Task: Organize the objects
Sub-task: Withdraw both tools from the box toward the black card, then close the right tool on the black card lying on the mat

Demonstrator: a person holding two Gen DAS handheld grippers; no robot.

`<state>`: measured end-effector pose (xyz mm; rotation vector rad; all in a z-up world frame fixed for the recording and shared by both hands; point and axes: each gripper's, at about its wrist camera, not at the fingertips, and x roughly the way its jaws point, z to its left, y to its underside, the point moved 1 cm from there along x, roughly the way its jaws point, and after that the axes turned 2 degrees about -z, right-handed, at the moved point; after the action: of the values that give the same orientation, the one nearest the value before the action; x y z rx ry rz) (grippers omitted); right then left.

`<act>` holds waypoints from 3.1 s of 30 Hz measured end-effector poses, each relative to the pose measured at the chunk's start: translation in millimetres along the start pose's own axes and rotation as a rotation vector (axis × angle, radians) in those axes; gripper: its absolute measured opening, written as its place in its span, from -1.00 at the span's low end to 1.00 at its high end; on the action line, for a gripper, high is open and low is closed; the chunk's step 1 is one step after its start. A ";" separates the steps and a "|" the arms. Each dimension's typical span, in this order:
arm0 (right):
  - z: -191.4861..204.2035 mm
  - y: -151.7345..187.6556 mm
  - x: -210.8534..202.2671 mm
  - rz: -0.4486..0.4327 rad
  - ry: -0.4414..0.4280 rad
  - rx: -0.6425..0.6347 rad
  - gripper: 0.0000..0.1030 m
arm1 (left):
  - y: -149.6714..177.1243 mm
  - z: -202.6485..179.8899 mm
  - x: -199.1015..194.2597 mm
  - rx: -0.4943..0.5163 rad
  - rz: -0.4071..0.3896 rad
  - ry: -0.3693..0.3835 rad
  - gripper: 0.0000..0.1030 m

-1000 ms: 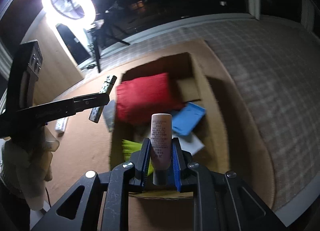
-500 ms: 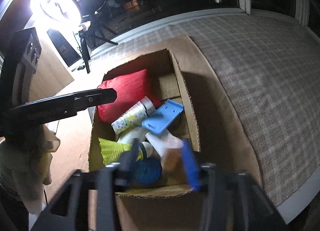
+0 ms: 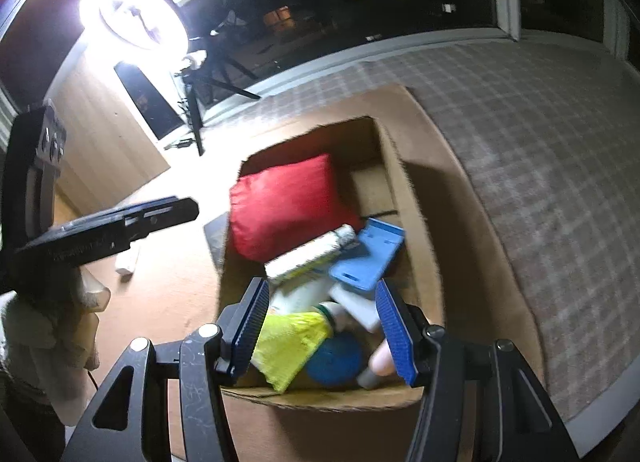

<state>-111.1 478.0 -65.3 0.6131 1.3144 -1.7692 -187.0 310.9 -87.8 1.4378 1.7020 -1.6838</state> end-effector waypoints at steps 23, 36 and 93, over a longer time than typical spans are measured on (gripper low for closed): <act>164.7 -38.1 90.3 0.177 -0.197 -0.221 0.24 | 130.0 192.9 -101.7 -0.315 -0.027 -0.150 -0.13; 188.1 -58.3 203.8 0.373 0.017 -0.289 0.24 | 170.4 247.0 -139.0 -0.412 -0.068 -0.158 -0.13; 185.1 27.2 157.7 0.437 0.064 -0.511 -0.12 | 173.5 276.0 -119.9 -0.428 -0.037 -0.127 -0.13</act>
<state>-156.6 249.7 -140.5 0.6074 1.4702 -1.0178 -103.2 -20.7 -148.5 1.0845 1.8802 -1.2893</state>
